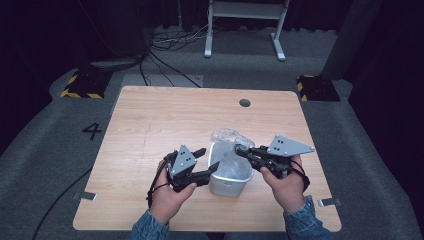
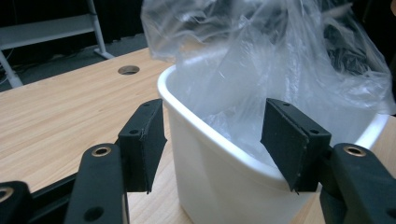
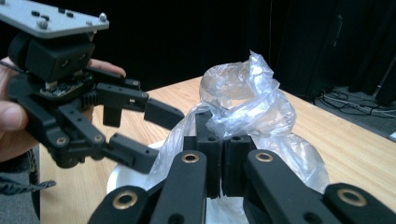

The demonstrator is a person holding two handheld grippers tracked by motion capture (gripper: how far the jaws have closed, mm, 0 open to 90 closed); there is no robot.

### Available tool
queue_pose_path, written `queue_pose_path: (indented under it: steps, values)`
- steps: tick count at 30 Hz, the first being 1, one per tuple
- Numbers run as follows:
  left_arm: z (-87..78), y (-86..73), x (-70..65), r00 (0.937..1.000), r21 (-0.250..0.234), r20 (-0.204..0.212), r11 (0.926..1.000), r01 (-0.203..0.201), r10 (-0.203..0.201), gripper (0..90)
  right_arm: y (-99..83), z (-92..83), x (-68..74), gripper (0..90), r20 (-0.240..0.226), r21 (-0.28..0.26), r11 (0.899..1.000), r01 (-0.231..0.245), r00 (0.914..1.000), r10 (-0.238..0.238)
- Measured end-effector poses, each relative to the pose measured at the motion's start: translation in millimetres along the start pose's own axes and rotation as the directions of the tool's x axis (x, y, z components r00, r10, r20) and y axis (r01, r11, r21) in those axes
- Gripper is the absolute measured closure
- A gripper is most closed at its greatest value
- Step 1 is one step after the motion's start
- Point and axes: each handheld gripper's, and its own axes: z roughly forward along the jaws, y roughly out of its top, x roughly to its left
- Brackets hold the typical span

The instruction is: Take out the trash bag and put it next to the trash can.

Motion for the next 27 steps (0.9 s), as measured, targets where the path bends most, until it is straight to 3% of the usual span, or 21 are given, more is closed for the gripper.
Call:
queue_pose_path:
  steps: [9, 27]
  values:
    - [1.2, -1.0, -4.4, 0.9992, -0.002, 0.038, 1.0000, 0.005, -0.005, 42.0, 5.3, -1.6, -2.9, 88.7, 0.011, -0.027, 1.000, -0.002, 0.9999, 0.002]
    - [-3.6, -1.6, -8.0, 0.9994, -0.010, 0.035, 0.9999, -0.003, 0.004, 38.8, 25.4, -4.5, -3.8, 88.7, 0.017, -0.063, 0.997, 0.033, 0.9993, -0.032]
